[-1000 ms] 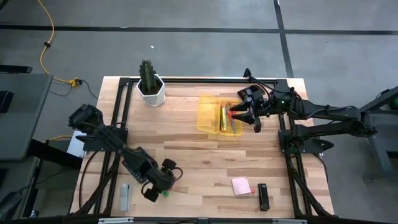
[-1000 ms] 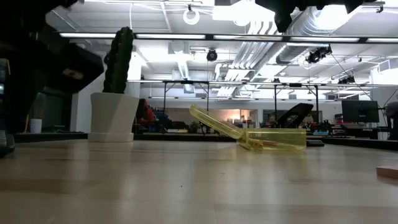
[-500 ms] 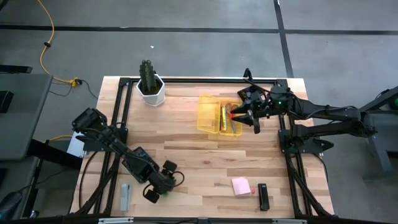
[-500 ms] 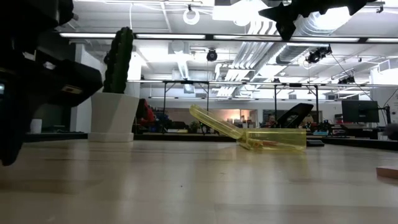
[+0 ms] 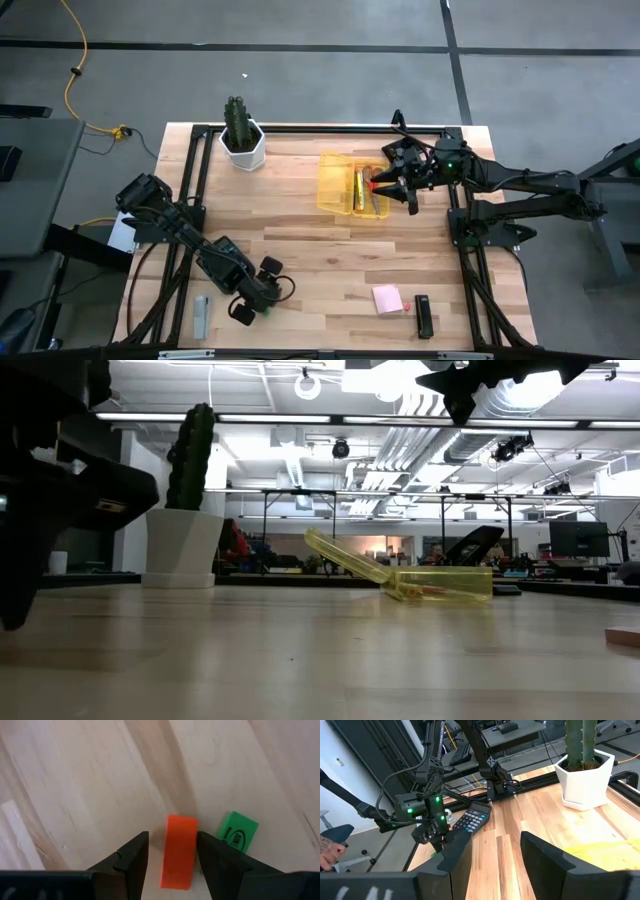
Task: Pack school essentials
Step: Put the orange eraser into the yellow supply box
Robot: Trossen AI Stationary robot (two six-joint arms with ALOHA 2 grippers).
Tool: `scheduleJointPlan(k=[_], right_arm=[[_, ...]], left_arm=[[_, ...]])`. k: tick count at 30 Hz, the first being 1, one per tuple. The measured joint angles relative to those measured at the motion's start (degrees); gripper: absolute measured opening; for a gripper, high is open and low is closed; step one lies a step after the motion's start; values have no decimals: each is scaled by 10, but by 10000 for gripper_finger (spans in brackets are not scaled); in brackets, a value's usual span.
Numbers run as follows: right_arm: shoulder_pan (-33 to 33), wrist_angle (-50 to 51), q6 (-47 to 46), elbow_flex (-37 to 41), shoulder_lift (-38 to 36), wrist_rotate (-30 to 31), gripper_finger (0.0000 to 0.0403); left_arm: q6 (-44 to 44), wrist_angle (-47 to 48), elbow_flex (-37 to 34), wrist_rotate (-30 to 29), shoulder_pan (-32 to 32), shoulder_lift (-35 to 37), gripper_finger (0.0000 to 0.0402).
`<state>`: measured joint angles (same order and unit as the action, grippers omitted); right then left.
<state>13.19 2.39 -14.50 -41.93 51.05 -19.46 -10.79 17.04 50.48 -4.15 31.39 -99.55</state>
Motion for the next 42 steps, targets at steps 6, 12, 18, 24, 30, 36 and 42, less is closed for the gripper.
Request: scheduleJointPlan(k=[6,12,18,24,30,36,42], right_arm=[[0,0,0,0,0,0,160],[0,0,0,0,0,0,160],[0,0,6,0,0,0,160],[0,0,6,0,0,0,160],[0,0,6,0,0,0,160],[0,0,6,0,0,0,160],[0,0,15,0,0,0,160]], left_arm=[[-1,-2,1,6,1,-11,156],[-9,6,3,-5,3,-26,156],[-27,8,2,-25,7,-23,156],[-28,10,2,-21,22,-23,125],[-38,12,2,-15,25,-24,70],[-41,16,5,-15,25,-24,55],[-41,29,22,-12,23,-23,65]])
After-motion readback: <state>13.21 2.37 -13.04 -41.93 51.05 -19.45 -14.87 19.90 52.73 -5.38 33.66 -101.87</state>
